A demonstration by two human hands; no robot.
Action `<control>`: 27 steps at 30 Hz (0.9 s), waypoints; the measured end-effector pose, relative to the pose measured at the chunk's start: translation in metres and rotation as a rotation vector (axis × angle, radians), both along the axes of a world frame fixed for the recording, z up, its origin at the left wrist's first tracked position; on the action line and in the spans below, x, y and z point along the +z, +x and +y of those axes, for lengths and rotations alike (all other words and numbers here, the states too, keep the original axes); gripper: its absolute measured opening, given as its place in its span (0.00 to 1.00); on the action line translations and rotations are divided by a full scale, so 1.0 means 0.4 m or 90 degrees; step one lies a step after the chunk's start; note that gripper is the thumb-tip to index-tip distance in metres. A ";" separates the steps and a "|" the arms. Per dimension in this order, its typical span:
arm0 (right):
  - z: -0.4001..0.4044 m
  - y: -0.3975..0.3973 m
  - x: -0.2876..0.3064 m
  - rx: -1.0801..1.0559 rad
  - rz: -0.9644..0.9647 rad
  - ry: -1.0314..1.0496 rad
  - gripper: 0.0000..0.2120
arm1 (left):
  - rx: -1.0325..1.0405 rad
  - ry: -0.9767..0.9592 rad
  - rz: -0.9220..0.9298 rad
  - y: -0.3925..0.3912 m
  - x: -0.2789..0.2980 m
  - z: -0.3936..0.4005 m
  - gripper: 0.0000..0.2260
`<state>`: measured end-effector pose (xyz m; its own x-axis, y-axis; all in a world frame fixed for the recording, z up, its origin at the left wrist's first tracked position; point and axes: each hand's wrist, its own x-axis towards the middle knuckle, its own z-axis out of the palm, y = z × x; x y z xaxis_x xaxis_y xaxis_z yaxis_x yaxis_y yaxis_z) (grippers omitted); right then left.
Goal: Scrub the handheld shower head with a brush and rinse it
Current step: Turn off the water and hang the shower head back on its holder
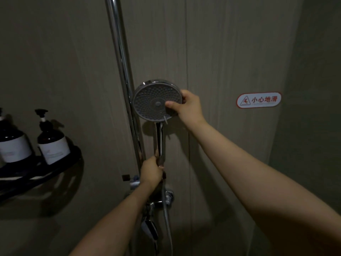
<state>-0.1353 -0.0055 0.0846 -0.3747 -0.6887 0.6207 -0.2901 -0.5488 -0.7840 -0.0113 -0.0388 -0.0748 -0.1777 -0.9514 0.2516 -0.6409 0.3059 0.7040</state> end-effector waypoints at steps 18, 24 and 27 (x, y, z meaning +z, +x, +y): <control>-0.070 0.017 -0.097 0.036 -0.017 0.048 0.13 | -0.056 0.054 0.294 0.031 0.019 0.027 0.22; -0.059 0.029 -0.081 0.061 0.038 0.049 0.14 | 0.035 0.063 0.264 0.009 0.012 0.016 0.17; -0.032 0.035 -0.078 0.051 0.083 0.057 0.12 | 0.059 0.054 0.199 0.000 0.008 0.025 0.16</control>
